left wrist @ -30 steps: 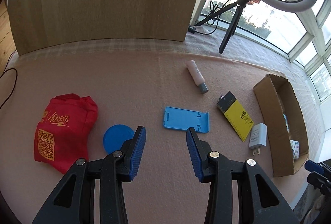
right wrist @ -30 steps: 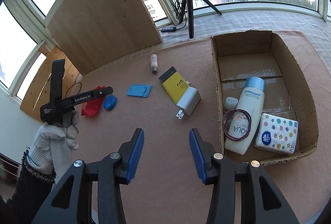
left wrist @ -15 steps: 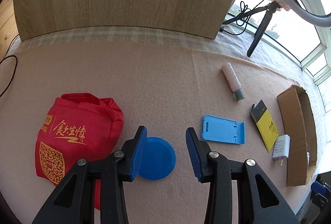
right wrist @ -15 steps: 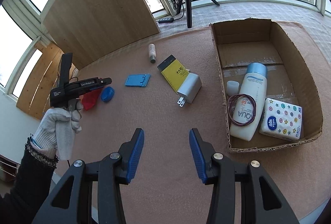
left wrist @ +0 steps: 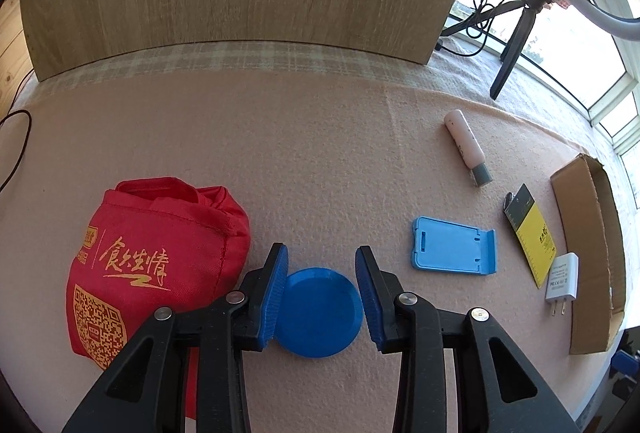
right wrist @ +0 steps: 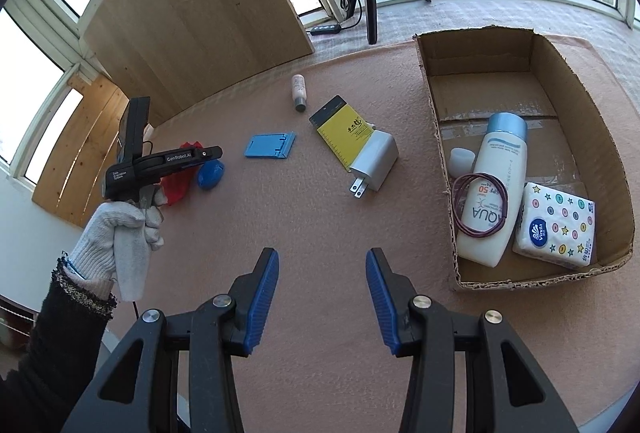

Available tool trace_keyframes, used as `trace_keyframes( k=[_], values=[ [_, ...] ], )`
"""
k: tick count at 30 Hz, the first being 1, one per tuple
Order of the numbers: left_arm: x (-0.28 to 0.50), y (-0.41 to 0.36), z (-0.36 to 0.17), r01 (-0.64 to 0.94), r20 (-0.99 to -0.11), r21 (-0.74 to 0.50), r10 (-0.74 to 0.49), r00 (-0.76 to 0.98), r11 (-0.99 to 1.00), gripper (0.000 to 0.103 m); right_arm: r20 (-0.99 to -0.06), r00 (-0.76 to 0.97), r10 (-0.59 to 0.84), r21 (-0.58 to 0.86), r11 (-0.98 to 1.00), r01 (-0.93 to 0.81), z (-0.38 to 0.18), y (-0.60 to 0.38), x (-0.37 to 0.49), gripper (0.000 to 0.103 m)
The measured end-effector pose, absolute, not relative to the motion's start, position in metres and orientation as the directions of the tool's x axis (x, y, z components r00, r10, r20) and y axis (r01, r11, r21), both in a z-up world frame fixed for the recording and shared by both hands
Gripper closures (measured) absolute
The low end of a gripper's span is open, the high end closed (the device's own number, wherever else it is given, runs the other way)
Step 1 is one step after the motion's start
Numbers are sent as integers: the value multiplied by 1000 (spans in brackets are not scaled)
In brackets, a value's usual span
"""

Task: Organize objects

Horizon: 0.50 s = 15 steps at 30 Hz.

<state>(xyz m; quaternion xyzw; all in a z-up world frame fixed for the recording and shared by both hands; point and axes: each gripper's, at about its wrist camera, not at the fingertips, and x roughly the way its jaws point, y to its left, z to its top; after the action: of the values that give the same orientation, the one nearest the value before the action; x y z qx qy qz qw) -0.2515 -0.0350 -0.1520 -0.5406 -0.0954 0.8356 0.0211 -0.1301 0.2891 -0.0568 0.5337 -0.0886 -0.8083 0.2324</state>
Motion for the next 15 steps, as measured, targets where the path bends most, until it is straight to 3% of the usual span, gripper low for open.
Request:
trace_keyframes(
  k=[15],
  values=[
    [-201,2,-160,42,-882,-245,205,-423,-969,66,-819,-308,-484,404,-868,290,-60,284,-130,61]
  ],
)
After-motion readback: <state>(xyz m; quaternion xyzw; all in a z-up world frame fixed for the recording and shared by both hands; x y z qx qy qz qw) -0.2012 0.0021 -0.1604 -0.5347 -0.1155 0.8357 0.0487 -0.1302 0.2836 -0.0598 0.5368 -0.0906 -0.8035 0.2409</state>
